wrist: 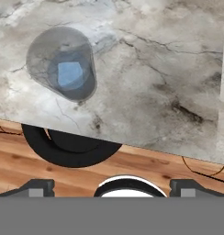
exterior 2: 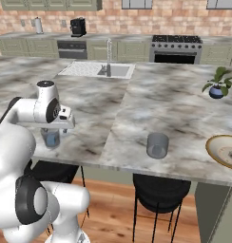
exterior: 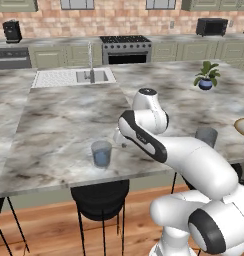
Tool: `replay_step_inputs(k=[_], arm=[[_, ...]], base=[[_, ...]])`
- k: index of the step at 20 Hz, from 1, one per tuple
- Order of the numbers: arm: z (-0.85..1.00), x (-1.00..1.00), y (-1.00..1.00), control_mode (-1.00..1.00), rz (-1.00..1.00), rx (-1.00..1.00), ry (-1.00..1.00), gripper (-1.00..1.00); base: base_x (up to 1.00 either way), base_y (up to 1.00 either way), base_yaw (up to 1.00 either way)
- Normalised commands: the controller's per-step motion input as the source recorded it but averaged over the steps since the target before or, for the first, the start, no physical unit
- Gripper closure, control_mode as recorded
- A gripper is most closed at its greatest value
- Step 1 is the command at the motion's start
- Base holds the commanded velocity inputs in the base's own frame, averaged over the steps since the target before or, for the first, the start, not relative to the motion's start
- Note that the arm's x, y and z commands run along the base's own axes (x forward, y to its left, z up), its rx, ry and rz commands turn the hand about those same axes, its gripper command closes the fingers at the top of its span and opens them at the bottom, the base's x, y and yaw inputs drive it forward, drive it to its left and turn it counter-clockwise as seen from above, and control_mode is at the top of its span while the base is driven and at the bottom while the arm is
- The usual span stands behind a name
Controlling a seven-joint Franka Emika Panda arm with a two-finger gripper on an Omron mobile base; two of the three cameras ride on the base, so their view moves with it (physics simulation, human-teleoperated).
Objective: There are four ice cubes in the ice bowl. Place two ice cubes in each glass of water.
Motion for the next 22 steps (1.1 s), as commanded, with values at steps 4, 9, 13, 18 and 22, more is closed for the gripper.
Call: replay_step_inputs(k=[4, 9, 13, 18, 22], arm=[[0.00, 0.00, 0.00, 1.00, 0.00, 0.00, 0.00, -1.00], [0.00, 0.00, 0.00, 1.00, 0.00, 0.00, 0.00, -1.00], [0.00, 0.00, 0.00, 1.00, 0.00, 0.00, 0.00, -1.00], [0.00, 0.00, 0.00, 1.00, 0.00, 0.00, 0.00, -1.00], [0.00, 0.00, 0.00, 1.00, 0.00, 0.00, 0.00, -1.00]], base=[[0.00, 0.00, 0.00], [-0.04, -0.31, 0.00], [-0.17, -1.00, 0.00], [-0.08, -1.00, 0.00], [0.00, -1.00, 0.00]])
